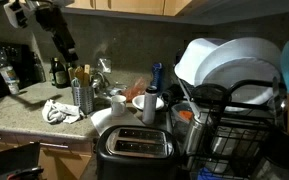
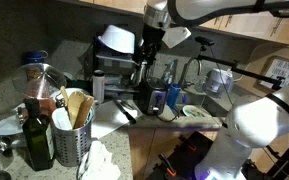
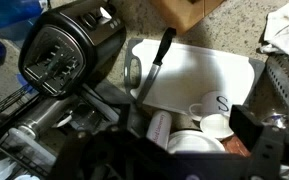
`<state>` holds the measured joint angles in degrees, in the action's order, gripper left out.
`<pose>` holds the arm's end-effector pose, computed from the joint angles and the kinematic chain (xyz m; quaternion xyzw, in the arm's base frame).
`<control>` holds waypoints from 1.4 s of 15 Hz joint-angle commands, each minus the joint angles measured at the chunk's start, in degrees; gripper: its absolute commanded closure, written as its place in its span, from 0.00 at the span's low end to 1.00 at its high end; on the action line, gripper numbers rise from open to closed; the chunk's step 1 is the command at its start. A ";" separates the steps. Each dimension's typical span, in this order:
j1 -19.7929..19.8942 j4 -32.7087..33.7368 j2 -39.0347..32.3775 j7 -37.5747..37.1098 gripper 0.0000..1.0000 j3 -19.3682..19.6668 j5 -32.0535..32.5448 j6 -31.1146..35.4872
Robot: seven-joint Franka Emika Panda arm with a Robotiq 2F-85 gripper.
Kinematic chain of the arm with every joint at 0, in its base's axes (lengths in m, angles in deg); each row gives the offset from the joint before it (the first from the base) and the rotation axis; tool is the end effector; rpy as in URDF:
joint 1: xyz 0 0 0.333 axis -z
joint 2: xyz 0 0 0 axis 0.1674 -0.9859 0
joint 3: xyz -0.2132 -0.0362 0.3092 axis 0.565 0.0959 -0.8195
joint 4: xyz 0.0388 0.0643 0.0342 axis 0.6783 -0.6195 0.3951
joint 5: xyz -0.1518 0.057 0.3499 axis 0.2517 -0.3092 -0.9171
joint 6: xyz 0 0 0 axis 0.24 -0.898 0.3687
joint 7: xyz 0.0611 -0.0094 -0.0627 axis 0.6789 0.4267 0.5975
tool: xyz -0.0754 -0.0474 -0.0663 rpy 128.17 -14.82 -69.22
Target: Place the white flask inside the white mug
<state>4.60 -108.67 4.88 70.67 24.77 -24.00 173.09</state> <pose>0.2916 0.1566 0.5999 0.9760 0.1056 0.1480 0.1195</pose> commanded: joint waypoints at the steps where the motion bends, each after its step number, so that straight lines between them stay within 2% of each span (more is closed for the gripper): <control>1: -1.33 0.13 -0.34 -0.76 0.00 0.99 0.89 -0.19; 14: -1.14 0.12 -0.90 -0.95 0.00 0.79 1.20 0.09; 17: 0.17 -0.55 -4.45 -1.35 0.00 1.31 2.47 3.06; 21: 3.43 -0.42 -13.91 -1.21 0.00 3.71 7.57 13.14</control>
<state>5.96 -109.89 -1.74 70.62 26.93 -20.16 179.73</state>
